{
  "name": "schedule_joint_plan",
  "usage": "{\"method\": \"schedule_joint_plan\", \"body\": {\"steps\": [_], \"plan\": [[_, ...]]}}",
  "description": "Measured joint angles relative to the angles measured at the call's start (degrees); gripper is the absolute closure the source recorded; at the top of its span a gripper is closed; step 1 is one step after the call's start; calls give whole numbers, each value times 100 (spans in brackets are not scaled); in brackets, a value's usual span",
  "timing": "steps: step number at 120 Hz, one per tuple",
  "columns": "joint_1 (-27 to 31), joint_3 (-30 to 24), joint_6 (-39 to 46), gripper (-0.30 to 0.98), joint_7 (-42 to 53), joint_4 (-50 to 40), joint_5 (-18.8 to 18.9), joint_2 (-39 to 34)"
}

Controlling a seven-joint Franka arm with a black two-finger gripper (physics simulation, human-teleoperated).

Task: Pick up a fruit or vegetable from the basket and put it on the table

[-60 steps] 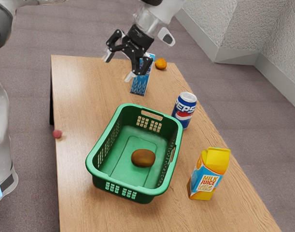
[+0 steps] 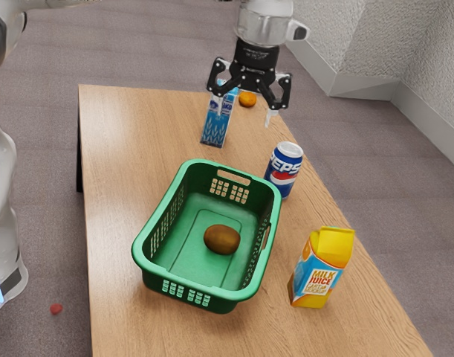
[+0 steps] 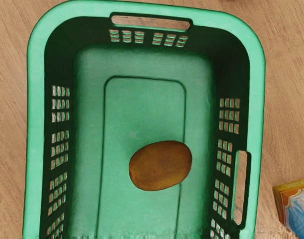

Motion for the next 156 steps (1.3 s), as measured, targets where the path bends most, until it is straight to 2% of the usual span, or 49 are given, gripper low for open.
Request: {"method": "schedule_joint_plan", "body": {"steps": [5, 17, 29, 67, 114, 156], "plan": [[-317, 97, 101, 0, 198, -290, 8, -100], [-742, 168, 738, 0, 623, -1927, 0, -1005], [-1037, 174, 1337, 0, 1022, -2667, 11, -1300], [-1126, 188, 2232, 0, 2492, -3429, 49, -1225], [-1245, 155, 2803, 1, 3495, -4071, 39, -1186], [-473, 174, 2957, 1, 4020, -4037, 55, -877]]}}
